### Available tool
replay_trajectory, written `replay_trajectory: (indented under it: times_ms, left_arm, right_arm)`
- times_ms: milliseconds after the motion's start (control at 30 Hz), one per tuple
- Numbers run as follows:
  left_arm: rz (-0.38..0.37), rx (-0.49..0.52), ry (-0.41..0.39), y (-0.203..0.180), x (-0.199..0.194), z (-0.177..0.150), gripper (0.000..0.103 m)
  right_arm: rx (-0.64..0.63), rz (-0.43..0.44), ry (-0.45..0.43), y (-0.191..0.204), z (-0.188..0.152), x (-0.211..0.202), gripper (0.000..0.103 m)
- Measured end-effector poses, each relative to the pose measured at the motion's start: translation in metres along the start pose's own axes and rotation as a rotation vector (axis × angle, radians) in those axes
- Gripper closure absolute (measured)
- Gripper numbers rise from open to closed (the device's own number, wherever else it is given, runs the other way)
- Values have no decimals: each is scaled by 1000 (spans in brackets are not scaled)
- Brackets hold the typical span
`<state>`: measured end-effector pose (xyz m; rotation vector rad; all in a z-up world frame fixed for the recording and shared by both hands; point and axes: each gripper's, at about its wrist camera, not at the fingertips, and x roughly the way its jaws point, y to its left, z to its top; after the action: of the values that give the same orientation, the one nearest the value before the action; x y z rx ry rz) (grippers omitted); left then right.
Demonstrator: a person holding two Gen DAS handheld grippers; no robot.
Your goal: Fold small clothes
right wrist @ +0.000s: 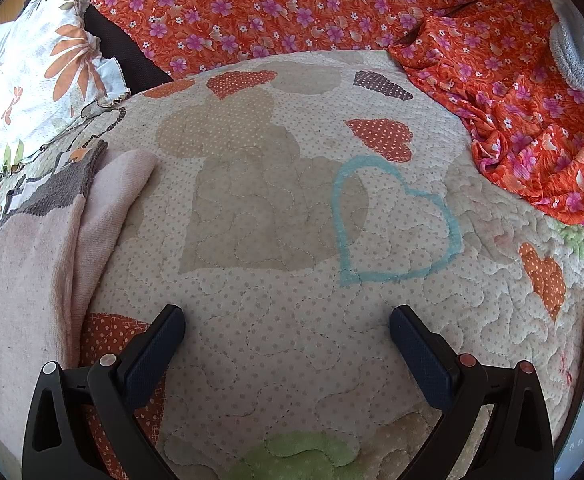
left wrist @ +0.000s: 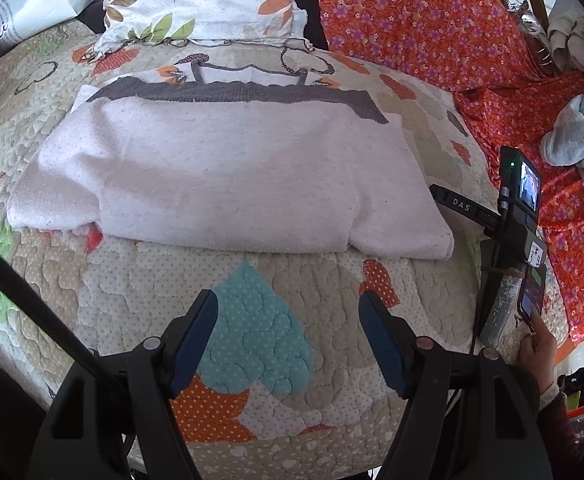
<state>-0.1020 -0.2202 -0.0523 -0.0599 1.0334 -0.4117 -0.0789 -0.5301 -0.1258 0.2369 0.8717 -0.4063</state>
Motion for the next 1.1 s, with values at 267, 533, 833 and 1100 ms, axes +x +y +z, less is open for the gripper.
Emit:
replay_trajectory:
  times_ms: [267, 533, 833, 1100]
  left_arm:
    - [14, 11, -10, -15, -7, -2, 31]
    - [32, 4, -20, -27, -15, -9, 31]
    - [82, 17, -67, -40, -35, -18, 31]
    - [173, 13, -141, -48, -58, -24, 31]
  right_arm:
    - [1, 0, 0, 0, 0, 0, 0]
    - [1, -1, 0, 0, 0, 0, 0]
    - [2, -1, 0, 1, 0, 0, 0]
    - [2, -2, 0, 0, 0, 0, 0]
